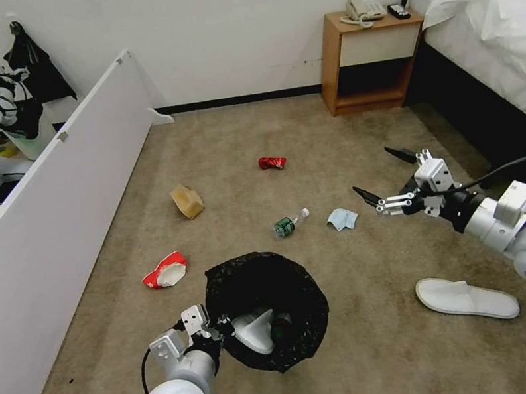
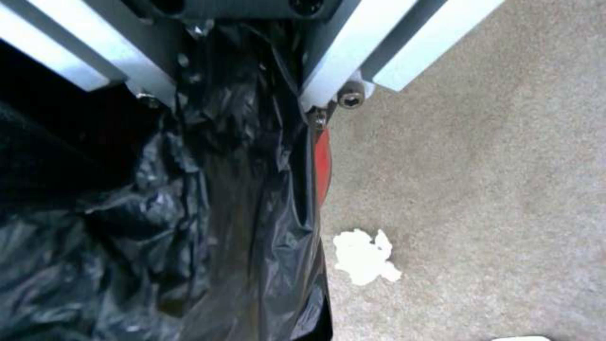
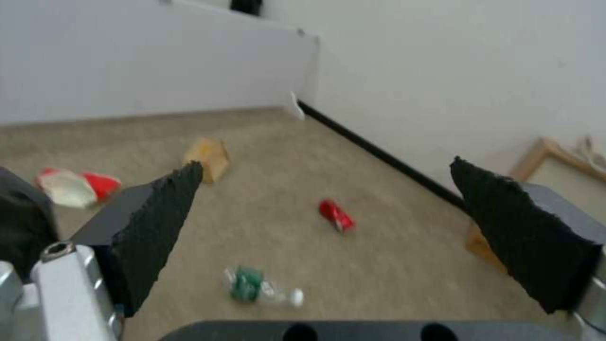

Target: Pick up the trash bin, then pick up the garbage from the floor and place it into the trash bin.

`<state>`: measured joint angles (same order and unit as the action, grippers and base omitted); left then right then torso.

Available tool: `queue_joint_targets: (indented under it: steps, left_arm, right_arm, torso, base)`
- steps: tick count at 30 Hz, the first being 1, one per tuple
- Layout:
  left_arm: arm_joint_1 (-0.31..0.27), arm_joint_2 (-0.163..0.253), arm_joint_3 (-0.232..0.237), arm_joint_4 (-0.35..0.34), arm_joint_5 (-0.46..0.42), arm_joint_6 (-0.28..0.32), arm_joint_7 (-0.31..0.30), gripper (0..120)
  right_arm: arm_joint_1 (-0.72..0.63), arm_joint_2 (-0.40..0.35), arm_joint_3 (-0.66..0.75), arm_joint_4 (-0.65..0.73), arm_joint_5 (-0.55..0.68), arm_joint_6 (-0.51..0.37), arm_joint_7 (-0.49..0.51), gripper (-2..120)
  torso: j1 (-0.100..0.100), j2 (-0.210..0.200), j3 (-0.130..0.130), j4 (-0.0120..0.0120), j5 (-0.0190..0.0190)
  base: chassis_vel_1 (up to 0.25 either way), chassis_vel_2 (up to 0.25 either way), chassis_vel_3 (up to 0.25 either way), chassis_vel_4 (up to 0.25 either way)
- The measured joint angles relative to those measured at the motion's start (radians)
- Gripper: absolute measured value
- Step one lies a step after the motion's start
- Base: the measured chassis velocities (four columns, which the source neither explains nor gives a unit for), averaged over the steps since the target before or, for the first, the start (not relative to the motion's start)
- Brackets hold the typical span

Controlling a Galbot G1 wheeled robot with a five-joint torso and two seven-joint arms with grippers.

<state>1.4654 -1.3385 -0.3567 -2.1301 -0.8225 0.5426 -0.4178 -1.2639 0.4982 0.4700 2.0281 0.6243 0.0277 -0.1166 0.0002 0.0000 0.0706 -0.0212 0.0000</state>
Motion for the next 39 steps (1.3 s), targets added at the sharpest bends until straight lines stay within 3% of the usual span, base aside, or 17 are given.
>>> queue_joint_targets:
  steps: [9,17,30,39]
  left_arm:
    - [-0.016,0.021,0.008,-0.004,-0.005,-0.001,-0.008,0]
    - [-0.032,0.024,0.013,-0.004,0.043,0.023,-0.003,0]
    - [-0.034,0.007,0.007,-0.001,0.051,0.027,0.001,0]
    - [-0.030,-0.017,0.004,-0.006,0.070,0.028,0.002,0]
  right_arm:
    - [-0.046,0.041,0.000,-0.096,-0.046,0.012,0.028,100]
    - [-0.096,0.072,0.026,-0.140,-0.053,0.012,0.069,100]
    - [-0.131,0.136,0.048,-0.170,-0.092,-0.009,0.094,100]
    - [-0.123,0.136,0.048,-0.177,-0.092,-0.008,0.097,100]
  torso:
    - [0.000,0.000,0.000,-0.0001,0.0000]
    - [0.000,0.000,0.000,-0.0001,0.0000]
    - [0.000,0.000,0.000,0.0000,0.0000]
    - [0.000,0.000,0.000,0.0000,-0.0001]
  base:
    - [0.000,0.000,0.000,0.000]
    - [0.000,0.000,0.000,0.000]
    - [0.000,0.000,0.000,0.000]
    - [0.000,0.000,0.000,0.000]
